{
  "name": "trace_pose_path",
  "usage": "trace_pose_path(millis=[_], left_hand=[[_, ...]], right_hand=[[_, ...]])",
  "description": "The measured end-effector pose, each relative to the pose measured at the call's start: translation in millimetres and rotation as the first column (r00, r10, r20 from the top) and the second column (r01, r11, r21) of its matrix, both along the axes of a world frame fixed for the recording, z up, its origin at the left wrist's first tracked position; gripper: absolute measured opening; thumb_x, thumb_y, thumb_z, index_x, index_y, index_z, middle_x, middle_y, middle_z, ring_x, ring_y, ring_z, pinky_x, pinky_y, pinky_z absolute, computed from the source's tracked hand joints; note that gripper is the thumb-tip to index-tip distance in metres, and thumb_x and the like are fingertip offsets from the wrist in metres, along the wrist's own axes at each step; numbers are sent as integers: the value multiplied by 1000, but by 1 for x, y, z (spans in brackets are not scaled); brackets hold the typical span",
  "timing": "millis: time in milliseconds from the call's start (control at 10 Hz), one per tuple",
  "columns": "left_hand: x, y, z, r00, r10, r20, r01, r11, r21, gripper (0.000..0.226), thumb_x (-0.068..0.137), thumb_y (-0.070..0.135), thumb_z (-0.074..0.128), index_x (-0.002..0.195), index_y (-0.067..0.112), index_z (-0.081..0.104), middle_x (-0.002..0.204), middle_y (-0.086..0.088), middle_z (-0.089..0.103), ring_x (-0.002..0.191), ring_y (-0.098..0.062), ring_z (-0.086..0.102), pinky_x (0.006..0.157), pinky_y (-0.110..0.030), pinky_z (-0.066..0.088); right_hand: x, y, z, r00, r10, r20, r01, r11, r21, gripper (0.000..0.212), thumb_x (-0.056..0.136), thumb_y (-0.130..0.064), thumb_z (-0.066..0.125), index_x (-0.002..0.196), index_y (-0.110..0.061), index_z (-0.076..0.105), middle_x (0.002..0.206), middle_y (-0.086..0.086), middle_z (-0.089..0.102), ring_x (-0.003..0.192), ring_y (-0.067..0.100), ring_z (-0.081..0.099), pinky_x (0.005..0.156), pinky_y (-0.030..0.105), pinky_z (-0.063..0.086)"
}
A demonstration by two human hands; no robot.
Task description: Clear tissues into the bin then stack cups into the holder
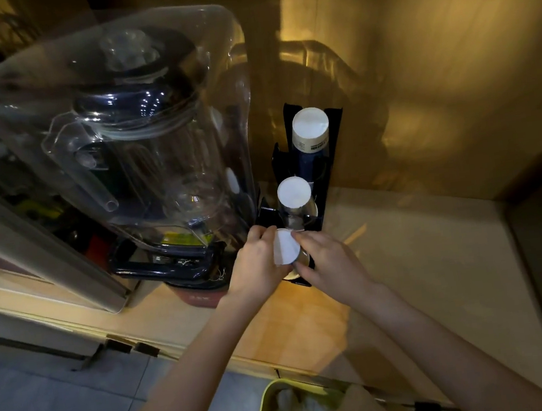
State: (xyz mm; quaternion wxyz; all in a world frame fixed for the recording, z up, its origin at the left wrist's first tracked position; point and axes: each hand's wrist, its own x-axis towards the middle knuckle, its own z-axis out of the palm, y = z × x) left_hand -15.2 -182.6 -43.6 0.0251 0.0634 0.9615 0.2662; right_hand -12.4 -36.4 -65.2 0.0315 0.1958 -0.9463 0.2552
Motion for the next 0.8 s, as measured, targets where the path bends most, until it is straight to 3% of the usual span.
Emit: trace_pose_path(millis=[200,300,400,500,600,700,800], left_hand=[[-1,-1,-3,999,-14,-31,13,999,-46,67,73,24,73,130,6,41,121,-16,49,101,-38,58,81,-44,49],[-5,0,2,1000,-31,-2,31,997,-72,57,72,22,73,120,5,47,116,-16,50,97,-36,59,77,-39,48],[-13,2,13,993,-92,68,96,993,-67,48,67,26,75,104,4,55,106,-15,54,94,-30,56,74,-32,43],[-27,7,36,987,-126,104,131,990,-46,54,70,35,72,111,4,57,111,-14,60,100,-27,57,84,-35,48],[-47,21,71,989,-114,91,112,993,32,54,75,39,69,117,7,59,112,-12,67,101,-23,62,84,-30,48],[-70,41,125,993,-112,45,105,986,132,41,75,36,69,108,12,65,102,-9,71,96,-19,63,76,-22,42],[-82,64,182,984,-146,-99,160,974,160,38,76,36,69,107,13,65,103,-7,68,92,-17,60,76,-20,41]], right_hand=[[0,-3,8,999,-18,31,18,1000,-4,50,87,-22,59,132,-8,43,130,10,54,120,24,48,92,34,43],[-5,-4,15,997,-23,72,23,1000,-1,42,83,-23,61,122,-10,50,113,9,59,102,26,55,73,30,42],[-14,-1,28,978,-27,209,38,998,-49,40,78,-23,64,115,-10,55,102,8,64,93,23,59,66,28,41],[-18,11,53,951,-66,304,159,942,-294,34,83,-18,63,115,-11,57,99,9,69,86,15,62,70,14,47],[-18,31,100,957,-144,252,270,756,-596,18,84,-6,61,102,-9,62,90,16,70,78,17,66,74,21,50],[-6,58,171,974,-220,60,166,503,-848,16,86,1,54,85,-12,64,68,3,71,60,6,64,62,16,51],[28,99,246,939,-263,-221,-149,266,-952,14,82,-10,59,79,-19,69,67,-3,73,68,11,68,65,21,53]])
